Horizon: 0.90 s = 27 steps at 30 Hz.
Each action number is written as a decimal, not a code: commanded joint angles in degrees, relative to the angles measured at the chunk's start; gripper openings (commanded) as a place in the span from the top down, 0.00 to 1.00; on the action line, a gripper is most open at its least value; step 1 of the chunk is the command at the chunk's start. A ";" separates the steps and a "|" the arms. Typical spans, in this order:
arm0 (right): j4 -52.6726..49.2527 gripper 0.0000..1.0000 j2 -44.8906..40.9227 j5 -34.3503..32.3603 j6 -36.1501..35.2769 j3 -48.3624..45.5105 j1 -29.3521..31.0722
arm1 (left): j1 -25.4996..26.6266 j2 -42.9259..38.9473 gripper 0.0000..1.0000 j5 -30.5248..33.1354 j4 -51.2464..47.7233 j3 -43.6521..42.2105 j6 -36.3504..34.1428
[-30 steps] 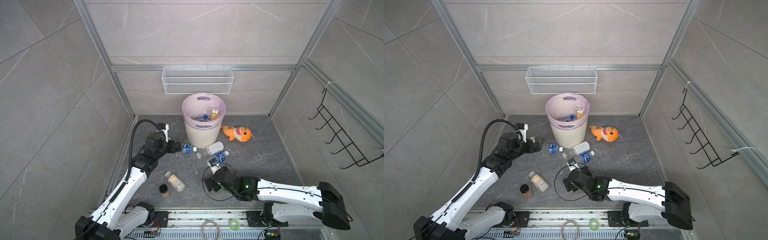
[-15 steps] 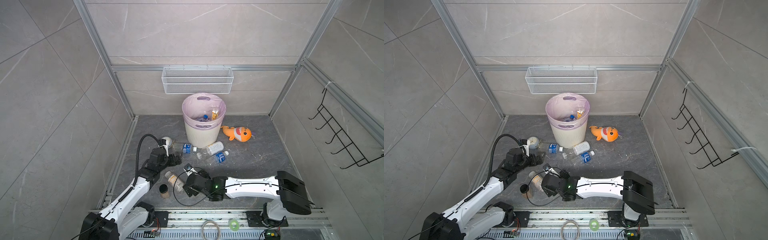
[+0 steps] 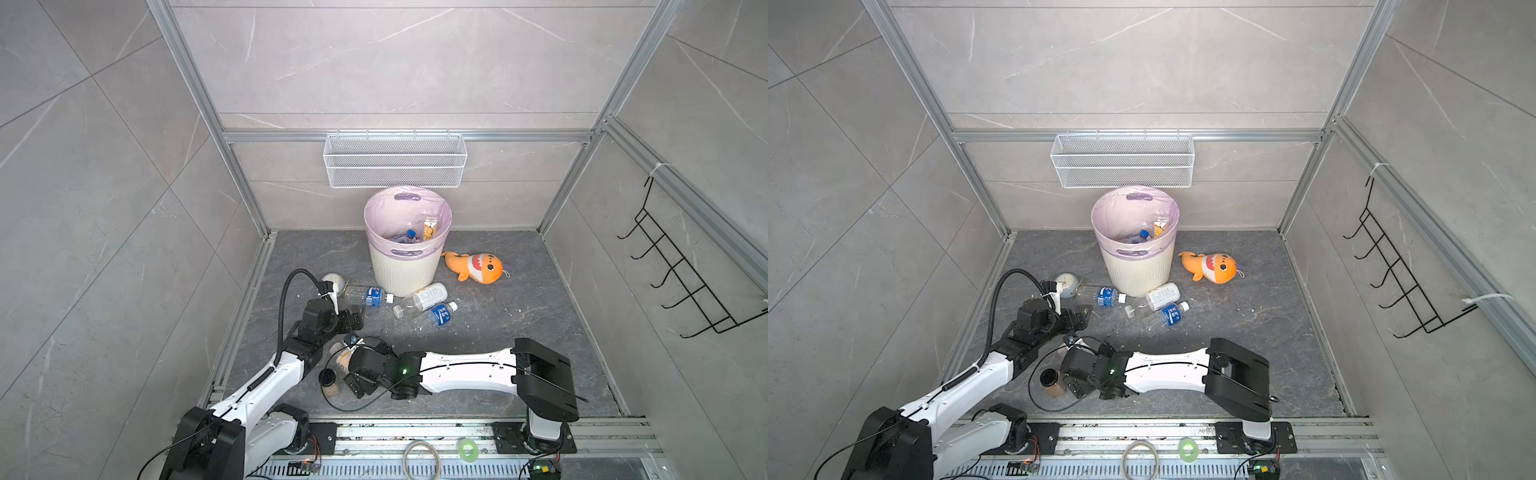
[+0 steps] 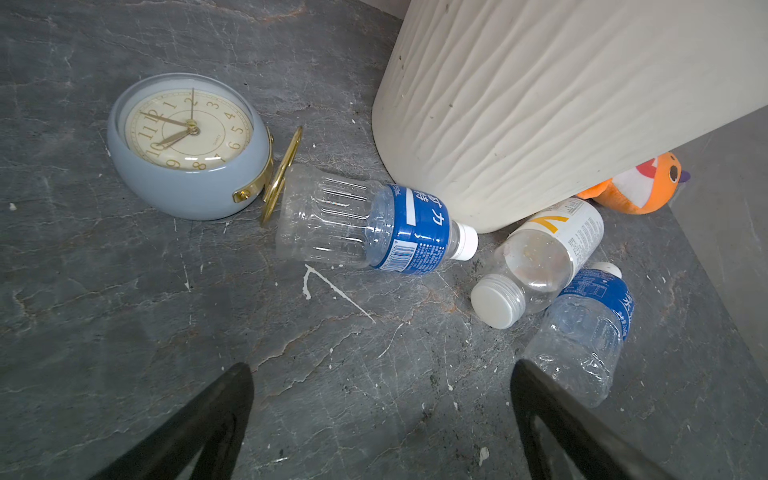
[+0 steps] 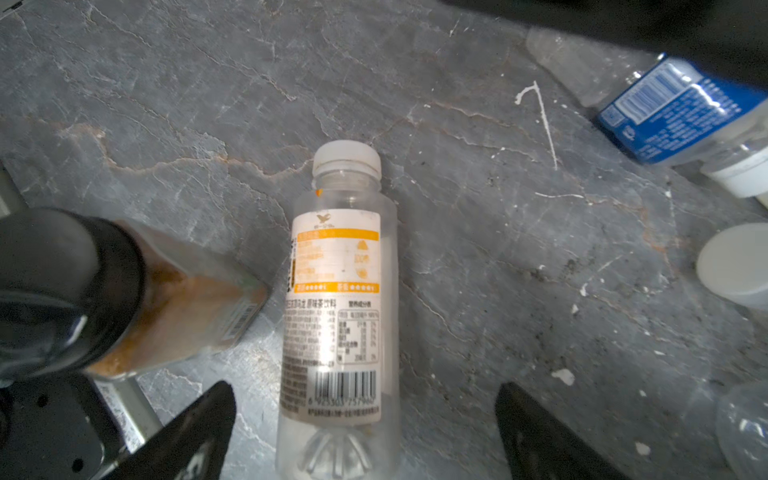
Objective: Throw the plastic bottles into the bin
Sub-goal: 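Close the right gripper on the orange-labelled tea bottle while the left gripper lowers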
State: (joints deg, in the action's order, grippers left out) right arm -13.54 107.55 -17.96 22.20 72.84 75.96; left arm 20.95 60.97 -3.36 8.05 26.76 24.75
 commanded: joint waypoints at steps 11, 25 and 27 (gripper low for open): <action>-0.63 0.15 7.82 2.00 0.43 3.58 -0.95 | -1.52 2.91 0.03 -1.69 4.45 0.17 0.82; -0.85 0.41 6.45 1.44 2.07 -0.72 -3.18 | -2.44 4.51 0.03 -3.02 4.66 0.61 1.44; -0.96 0.44 5.50 0.93 2.35 -1.71 -3.13 | -2.48 4.52 0.03 -3.15 4.69 0.62 1.50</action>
State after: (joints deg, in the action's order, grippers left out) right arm -12.88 115.00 -15.88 23.88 73.23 72.99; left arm 18.92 65.21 -5.17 10.59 26.76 25.41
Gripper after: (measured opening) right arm 0.591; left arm 0.970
